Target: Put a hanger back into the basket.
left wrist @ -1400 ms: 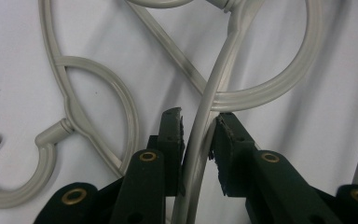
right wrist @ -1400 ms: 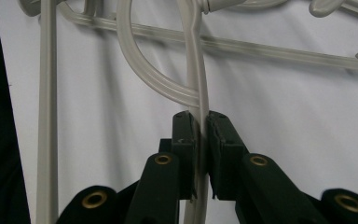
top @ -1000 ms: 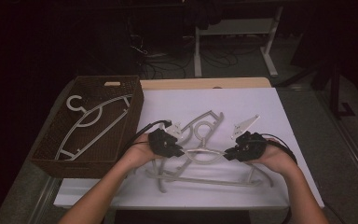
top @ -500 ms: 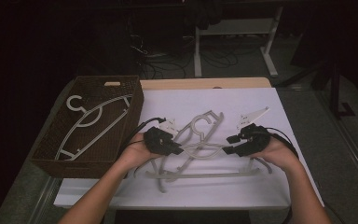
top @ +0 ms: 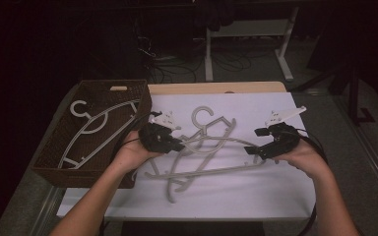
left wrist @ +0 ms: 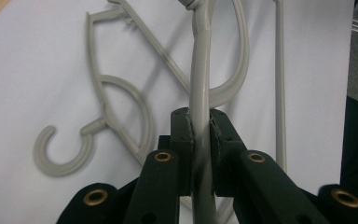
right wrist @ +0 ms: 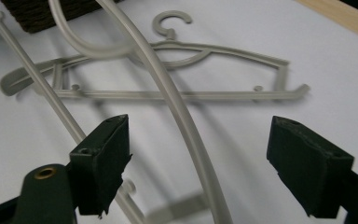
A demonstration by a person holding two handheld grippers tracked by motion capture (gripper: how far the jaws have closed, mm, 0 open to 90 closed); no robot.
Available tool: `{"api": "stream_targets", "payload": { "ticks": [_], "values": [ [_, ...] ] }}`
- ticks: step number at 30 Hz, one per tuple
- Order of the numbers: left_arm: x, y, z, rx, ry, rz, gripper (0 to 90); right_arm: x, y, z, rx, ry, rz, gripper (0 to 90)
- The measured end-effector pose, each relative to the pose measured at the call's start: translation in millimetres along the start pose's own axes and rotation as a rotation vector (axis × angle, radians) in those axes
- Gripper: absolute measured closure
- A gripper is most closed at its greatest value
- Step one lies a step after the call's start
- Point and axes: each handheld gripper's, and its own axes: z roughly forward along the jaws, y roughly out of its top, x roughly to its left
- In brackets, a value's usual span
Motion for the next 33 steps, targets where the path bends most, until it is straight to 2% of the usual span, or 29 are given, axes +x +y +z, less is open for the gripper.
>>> {"api": "stream_targets", "payload": {
  "ticks": [4, 10, 14, 18, 22, 24, 33],
  "values": [
    [7.1, 2.3, -16.8, -0.015, 0.031, -0.007, 82.2, -5.4, -5.8, -9.3, -0.007, -0.029, 0.026, 18.3],
    [21.8, -0.7, -45.0, -0.049, 0.08, -0.046, 82.1, -10.3, -13.8, -14.1, -0.019, -0.048, 0.05, 16.8],
    [34.7, -6.1, -71.9, -0.087, 0.123, -0.084, 82.1, -11.0, -18.9, -9.1, -0.022, -0.051, 0.068, 15.9],
    [47.7, -13.1, -103.0, -0.111, 0.194, -0.114, 82.1, -9.0, -25.0, 0.0, -0.029, -0.039, 0.088, 15.8],
    [60.6, -25.0, -134.6, -0.136, 0.261, -0.149, 82.1, -6.3, -31.7, 8.9, -0.04, -0.043, 0.111, 15.2],
    [67.4, -33.5, -150.5, -0.141, 0.301, -0.172, 82.1, -5.3, -34.0, 13.4, -0.024, -0.054, 0.113, 14.5],
    [90.1, -78.3, -196.9, -0.157, 0.447, -0.272, 82.1, 0.4, -42.1, 25.7, 0.005, -0.074, 0.116, 11.4]
  ]
}}
